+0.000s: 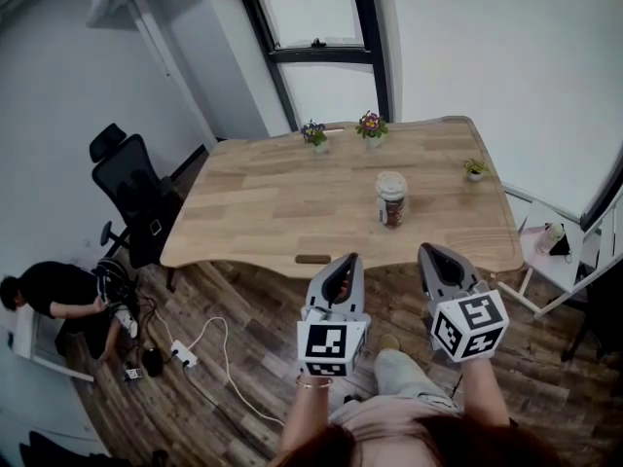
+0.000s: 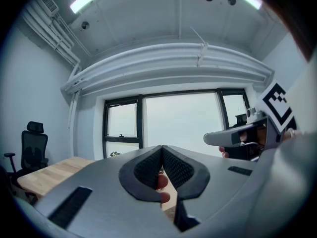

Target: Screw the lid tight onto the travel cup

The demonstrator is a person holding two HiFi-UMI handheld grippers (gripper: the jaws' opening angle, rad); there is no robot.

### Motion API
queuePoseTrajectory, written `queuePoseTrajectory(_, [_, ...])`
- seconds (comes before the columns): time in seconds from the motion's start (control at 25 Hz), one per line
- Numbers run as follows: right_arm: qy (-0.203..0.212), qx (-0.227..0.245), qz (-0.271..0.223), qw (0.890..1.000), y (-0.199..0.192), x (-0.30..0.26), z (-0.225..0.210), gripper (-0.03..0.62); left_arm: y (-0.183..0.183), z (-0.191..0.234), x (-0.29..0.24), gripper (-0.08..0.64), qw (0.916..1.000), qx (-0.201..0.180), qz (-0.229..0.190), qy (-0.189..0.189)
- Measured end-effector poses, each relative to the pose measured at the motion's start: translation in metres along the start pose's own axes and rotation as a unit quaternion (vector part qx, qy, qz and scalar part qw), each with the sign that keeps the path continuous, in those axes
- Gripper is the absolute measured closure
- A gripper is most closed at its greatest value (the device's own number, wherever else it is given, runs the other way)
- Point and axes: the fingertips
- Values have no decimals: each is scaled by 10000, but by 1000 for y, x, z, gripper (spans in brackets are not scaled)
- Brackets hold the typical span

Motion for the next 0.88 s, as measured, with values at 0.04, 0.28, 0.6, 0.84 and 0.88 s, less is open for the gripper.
queuePoseTrajectory(0.04, [-5,0,-2,10000,0,2,0,592,-1,-2,1,558,10000,-15,7,-5])
queuePoseTrajectory(0.28, [-29,15,-18,10000,0,9,0,592,0,-8,5,558,10000,-59,0,-43])
queuePoseTrajectory(0.6, [-28,54,-33,10000,3,17,2,592,3,-16,10,558,9999,-47,-1,-95])
queuePoseTrajectory(0.84, [7,77,-15,10000,1,23,7,592,-1,-25,15,557,9998,-75,33,-155])
queuePoseTrajectory(0.88, [6,74,-6,10000,0,24,7,592,-2,-26,16,558,9998,-82,40,-166])
Point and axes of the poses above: the fingertips, and each gripper's own axes: x backward along the fingers, z to its left, y out of its top, and after that the axes turned 10 degrees about y, right-handed
